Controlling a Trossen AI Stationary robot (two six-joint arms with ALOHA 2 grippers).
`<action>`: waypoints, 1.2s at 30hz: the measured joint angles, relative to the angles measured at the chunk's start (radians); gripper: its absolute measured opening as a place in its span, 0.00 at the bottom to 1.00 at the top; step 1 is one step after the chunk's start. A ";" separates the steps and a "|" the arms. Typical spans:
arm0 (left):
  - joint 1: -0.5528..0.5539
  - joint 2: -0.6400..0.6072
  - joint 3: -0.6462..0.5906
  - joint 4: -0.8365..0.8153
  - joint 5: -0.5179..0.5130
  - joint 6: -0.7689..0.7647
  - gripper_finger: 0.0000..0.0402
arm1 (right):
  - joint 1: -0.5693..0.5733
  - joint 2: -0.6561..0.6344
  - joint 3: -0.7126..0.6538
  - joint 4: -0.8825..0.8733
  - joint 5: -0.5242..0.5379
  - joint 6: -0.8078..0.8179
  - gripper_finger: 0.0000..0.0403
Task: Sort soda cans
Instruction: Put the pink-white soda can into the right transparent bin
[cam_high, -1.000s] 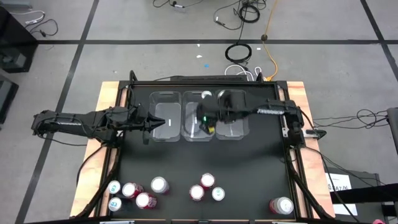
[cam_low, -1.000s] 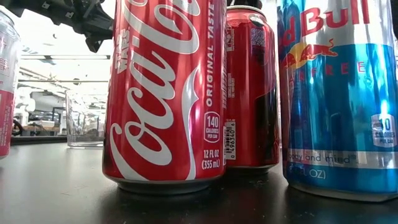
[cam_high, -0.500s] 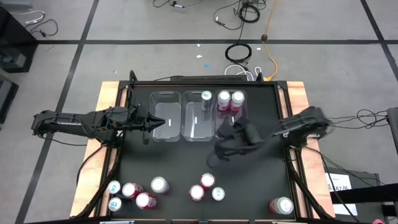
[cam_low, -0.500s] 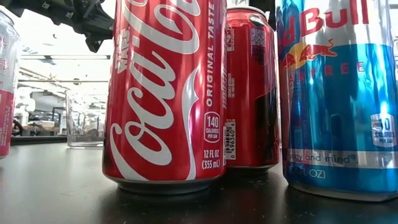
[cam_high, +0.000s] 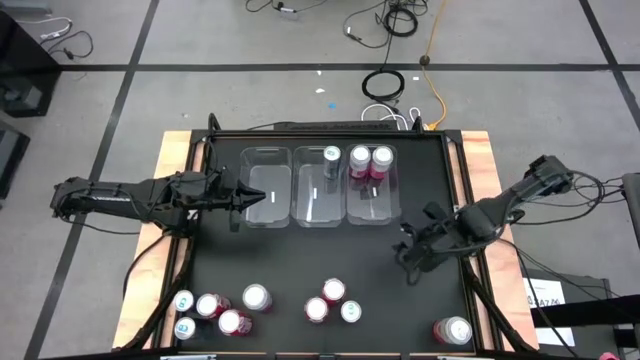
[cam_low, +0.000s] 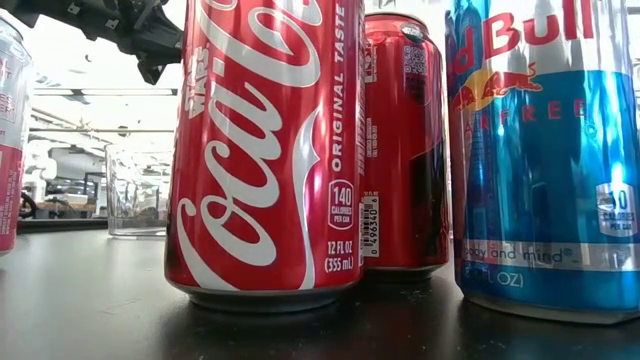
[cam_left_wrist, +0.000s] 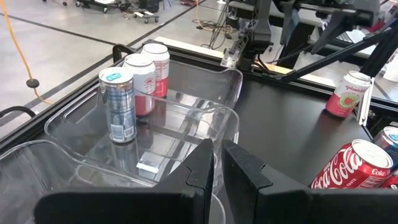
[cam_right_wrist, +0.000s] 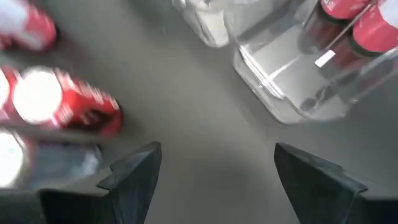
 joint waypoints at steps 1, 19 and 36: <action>0.000 0.000 0.000 0.000 0.000 0.000 0.10 | 0.009 -0.011 -0.008 -0.016 -0.031 -0.025 0.76; 0.000 0.000 0.000 -0.002 0.000 0.000 0.10 | 0.033 -0.025 -0.061 0.181 -0.151 -0.202 0.76; 0.000 0.000 0.000 -0.002 -0.010 0.006 0.10 | 0.033 -0.024 -0.062 0.185 -0.168 -0.092 0.76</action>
